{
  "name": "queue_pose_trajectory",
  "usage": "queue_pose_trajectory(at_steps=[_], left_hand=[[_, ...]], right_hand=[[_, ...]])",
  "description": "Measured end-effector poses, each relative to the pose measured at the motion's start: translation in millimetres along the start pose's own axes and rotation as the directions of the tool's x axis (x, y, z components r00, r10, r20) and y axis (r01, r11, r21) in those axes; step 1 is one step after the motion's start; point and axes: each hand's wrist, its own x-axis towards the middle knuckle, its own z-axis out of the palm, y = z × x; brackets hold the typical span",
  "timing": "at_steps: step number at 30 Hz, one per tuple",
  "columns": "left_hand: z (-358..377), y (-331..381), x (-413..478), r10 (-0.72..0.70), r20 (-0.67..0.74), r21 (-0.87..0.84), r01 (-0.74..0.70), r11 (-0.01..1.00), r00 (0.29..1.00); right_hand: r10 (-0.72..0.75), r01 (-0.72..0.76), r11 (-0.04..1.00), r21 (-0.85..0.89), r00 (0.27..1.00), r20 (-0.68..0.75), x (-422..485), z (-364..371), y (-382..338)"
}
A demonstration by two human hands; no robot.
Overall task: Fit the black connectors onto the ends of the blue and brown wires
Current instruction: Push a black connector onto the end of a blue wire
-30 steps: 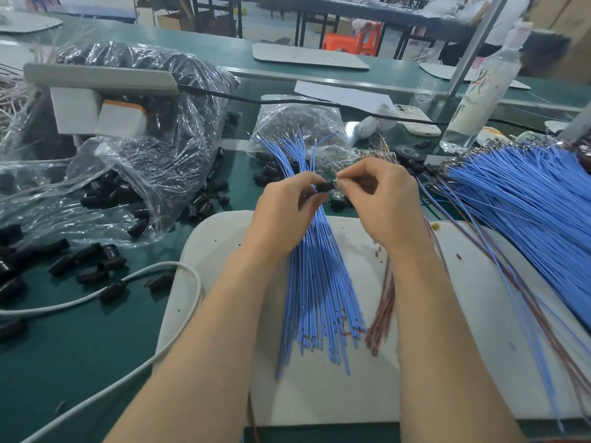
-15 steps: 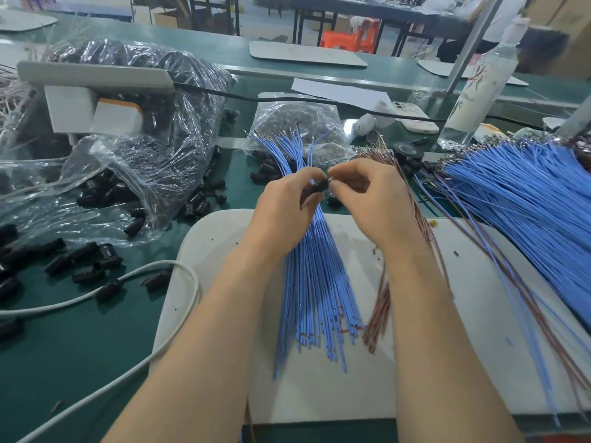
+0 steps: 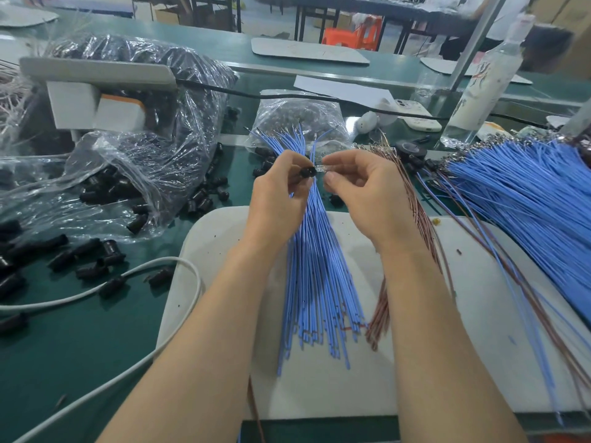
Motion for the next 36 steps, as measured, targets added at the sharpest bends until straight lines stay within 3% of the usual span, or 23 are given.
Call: queue_pose_trajectory(at_steps=[8, 18, 21, 26, 29, 36], left_hand=[[2.5, 1.1, 0.2, 0.001, 0.04, 0.006, -0.001, 1.0, 0.999], [2.1, 2.3, -1.6, 0.091, 0.083, 0.204, -0.106, 0.973, 0.992], [2.2, 4.7, -1.1, 0.134, 0.11, 0.251, -0.158, 0.955, 0.985], [-1.9, 7.8, -1.3, 0.167, 0.079, 0.308, -0.183, 0.934, 0.983], [-3.8, 7.2, -1.8, 0.166, 0.093, 0.357, -0.188, 0.915, 0.982], [-2.6, 6.6, -0.6, 0.156, 0.15, 0.299, -0.195, 0.934, 0.976]], right_hand=[[-0.166, 0.151, 0.968, -0.201, 0.984, -0.059, -2.5, 4.3, 0.6], [-0.2, 0.162, 0.933, -0.321, 0.976, -0.088, -0.8, 4.6, 6.2], [-0.151, 0.114, 0.951, -0.286, 0.982, -0.109, 1.2, 1.3, 9.0], [-0.002, -0.006, 0.997, -0.072, 0.993, -0.115, 4.7, -5.7, 13.5], [0.008, -0.015, 0.997, -0.082, 0.995, -0.095, 4.6, -7.3, 16.6], [0.074, -0.072, 0.996, 0.056, 0.997, -0.029, 5.0, -7.0, 22.0]])
